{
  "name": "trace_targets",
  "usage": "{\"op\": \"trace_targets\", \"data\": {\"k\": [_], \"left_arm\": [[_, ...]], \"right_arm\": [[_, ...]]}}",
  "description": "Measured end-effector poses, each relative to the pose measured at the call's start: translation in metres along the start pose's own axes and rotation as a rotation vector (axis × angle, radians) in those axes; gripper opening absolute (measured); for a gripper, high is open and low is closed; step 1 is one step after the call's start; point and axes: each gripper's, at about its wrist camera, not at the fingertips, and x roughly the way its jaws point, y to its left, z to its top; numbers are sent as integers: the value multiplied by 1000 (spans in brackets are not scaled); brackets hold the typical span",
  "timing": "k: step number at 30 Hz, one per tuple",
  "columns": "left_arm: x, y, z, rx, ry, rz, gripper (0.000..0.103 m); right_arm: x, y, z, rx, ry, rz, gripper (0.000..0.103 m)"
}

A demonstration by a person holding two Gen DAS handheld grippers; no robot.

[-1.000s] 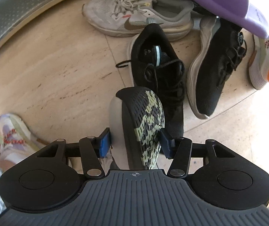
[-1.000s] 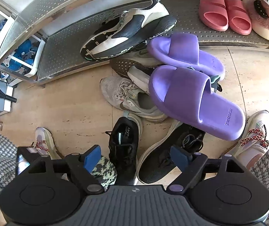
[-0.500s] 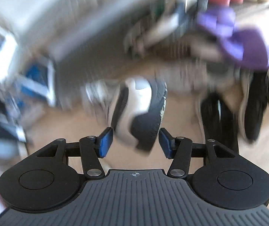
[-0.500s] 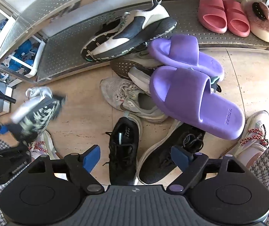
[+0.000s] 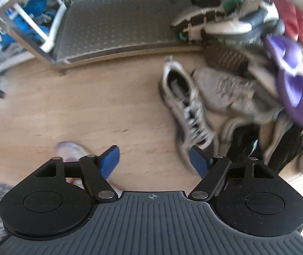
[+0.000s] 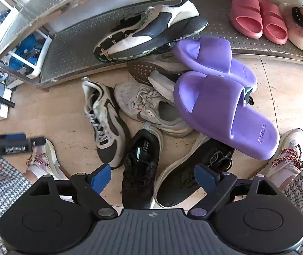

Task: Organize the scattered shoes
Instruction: 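Lower the right tool onto the white-black sneaker and close on it, then carry the sneaker to the floor before the rack and open the right tool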

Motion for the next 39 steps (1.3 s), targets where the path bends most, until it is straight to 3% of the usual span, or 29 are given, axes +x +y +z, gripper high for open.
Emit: {"op": "trace_targets", "data": {"k": [3, 6, 7, 9, 10, 12, 14, 16, 18, 21, 22, 24, 31, 32, 35, 36, 39], "left_arm": [[23, 5, 16, -163, -12, -29, 75], [40, 7, 37, -271, 56, 26, 65], [35, 6, 50, -305, 142, 57, 65], [22, 7, 61, -315, 165, 31, 73], [2, 8, 75, -292, 146, -13, 84], [-44, 8, 97, -157, 44, -25, 96], [-65, 10, 101, -62, -25, 7, 100], [-87, 21, 97, 38, -149, 50, 101], [-89, 36, 94, 23, -160, 106, 98], [-82, 56, 93, 40, -125, 84, 98], [-80, 61, 93, 49, -110, 82, 98], [-76, 71, 91, 47, -87, 103, 98], [-103, 101, 96, -58, -167, 44, 98], [-105, 106, 96, -69, -174, 49, 98], [-111, 117, 98, -99, -190, 71, 98], [-112, 120, 98, -112, -189, 81, 98], [-112, 128, 99, -136, -180, 86, 98]], "right_arm": [[4, 0, 1, 4, 8, -16, 88], [19, 10, 9, 11, 16, -27, 83], [27, 17, 13, 14, 19, -29, 77], [44, 29, 21, 21, 25, -33, 72], [52, 36, 25, 25, 28, -35, 67], [69, 48, 34, 32, 35, -40, 55], [86, 61, 42, 39, 41, -44, 42], [102, 74, 50, 46, 47, -48, 42], [119, 86, 58, 53, 53, -52, 42], [144, 105, 71, 64, 63, -59, 39], [152, 112, 75, 68, 66, -61, 34], [169, 124, 83, 75, 72, -65, 39], [227, 169, 112, 100, 94, -80, 29], [235, 175, 116, 103, 97, -82, 23], [235, 190, 128, 214, 58, -10, 18], [236, 198, 130, 211, 41, -6, 18], [246, 234, 129, 14, 32, -91, 19]]}}
